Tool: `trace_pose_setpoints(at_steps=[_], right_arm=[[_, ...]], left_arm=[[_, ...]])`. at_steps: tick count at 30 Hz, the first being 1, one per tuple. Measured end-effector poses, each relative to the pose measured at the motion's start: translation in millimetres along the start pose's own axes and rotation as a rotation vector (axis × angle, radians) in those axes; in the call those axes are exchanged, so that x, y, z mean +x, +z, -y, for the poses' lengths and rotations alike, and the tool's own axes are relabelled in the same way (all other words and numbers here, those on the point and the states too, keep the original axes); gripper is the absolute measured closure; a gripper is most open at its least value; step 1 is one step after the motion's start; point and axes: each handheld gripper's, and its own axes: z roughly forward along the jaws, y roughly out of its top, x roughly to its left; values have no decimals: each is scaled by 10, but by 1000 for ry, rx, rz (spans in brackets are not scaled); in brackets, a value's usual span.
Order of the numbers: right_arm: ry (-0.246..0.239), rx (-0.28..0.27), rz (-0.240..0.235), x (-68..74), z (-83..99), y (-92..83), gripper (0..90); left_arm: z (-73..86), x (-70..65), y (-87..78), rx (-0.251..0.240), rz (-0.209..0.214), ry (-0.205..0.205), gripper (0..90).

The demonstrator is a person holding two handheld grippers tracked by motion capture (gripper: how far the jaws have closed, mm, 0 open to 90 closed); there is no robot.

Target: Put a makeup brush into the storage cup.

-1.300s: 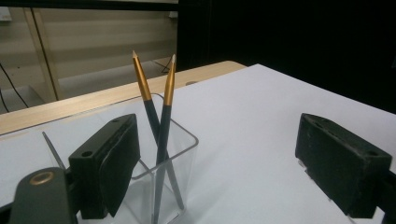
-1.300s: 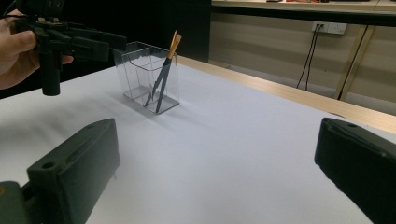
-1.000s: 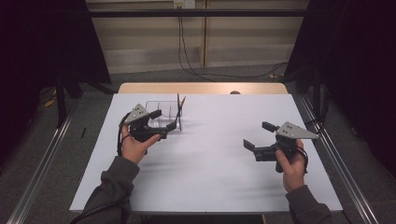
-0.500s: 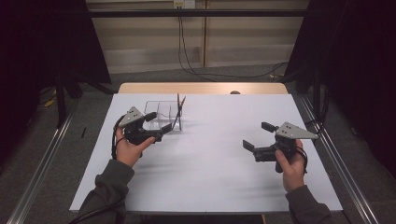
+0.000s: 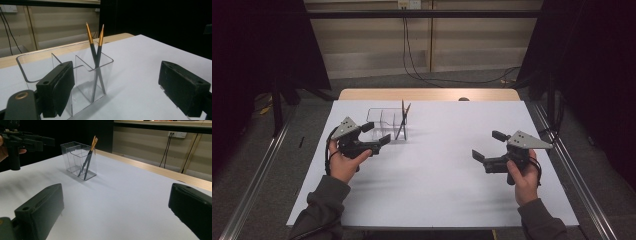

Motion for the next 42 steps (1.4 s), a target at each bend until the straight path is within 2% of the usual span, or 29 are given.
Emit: trace_pose_setpoints(at_steps=[3, 4, 6, 7, 8, 9, 10, 12, 13, 15, 16, 17, 19, 22, 26, 27, 29, 31, 33, 38, 40, 42], right_arm=[[0, 1, 2, 0, 0, -1, 0], [1, 0, 3, -1, -1, -2, 0], [1, -1, 2, 0, -2, -2, 0], [1, -4, 2, 0, -2, 0, 0], [0, -4, 5, 2, -3, -1, 0], [0, -4, 4, 1, -3, -2, 0], [1, -6, 3, 1, -3, -2, 0], [4, -4, 5, 2, -3, -5, 0], [5, -5, 3, 2, -3, -4, 0], [5, -5, 8, -2, -2, -6, 0], [5, -5, 3, -4, -2, -6, 0], [5, -3, 7, -4, -3, -10, 0], [5, -4, 7, -7, -3, -12, 0], [5, -6, 5, -10, -3, -12, 0], [2, -6, 7, -10, -7, -17, 0], [1, -7, 6, -13, -8, -19, 0], [4, -9, 12, -14, -6, -20, 0], [3, -12, 8, -17, -6, -22, 0], [3, -10, 10, -18, -6, -24, 0], [-1, -10, 12, -30, -4, -37, 0], [-1, -13, 13, -32, -5, -38, 0], [4, -11, 17, -29, -5, -42, 0]], left_arm=[[7, 4, -28, -10, 13, -5, 133], [7, -5, -37, -10, 3, -17, 133], [5, 10, -64, -12, 8, 0, 133], [1, 5, -77, -7, -3, 4, 133], [2, 0, -86, -18, 2, -4, 133], [-1, 5, -108, -9, -1, 9, 133], [1, 0, -114, -23, 4, -1, 131], [-4, 4, -141, -11, -2, 17, 131], [-1, -5, -142, -26, 3, 2, 130], [-2, -15, -165, -25, -7, -2, 128], [-4, -3, -183, -17, 11, 14, 128], [-1, -19, -188, -28, -4, 7, 127], [6, -26, -203, -35, 3, 3, 127], [13, -21, -229, -17, -7, 23, 127], [26, -34, -250, -28, -7, 7, 126], [24, -34, -260, -30, -15, 13, 126], [27, -30, -277, -27, 3, 17, 125], [32, -51, -293, -30, -12, 12, 125], [47, -55, -307, -27, -5, 23, 124], [54, -68, -335, -29, -13, 18, 120], [50, -60, -346, -24, -1, 34, 120], [51, -67, -348, -33, -1, 24, 119]])
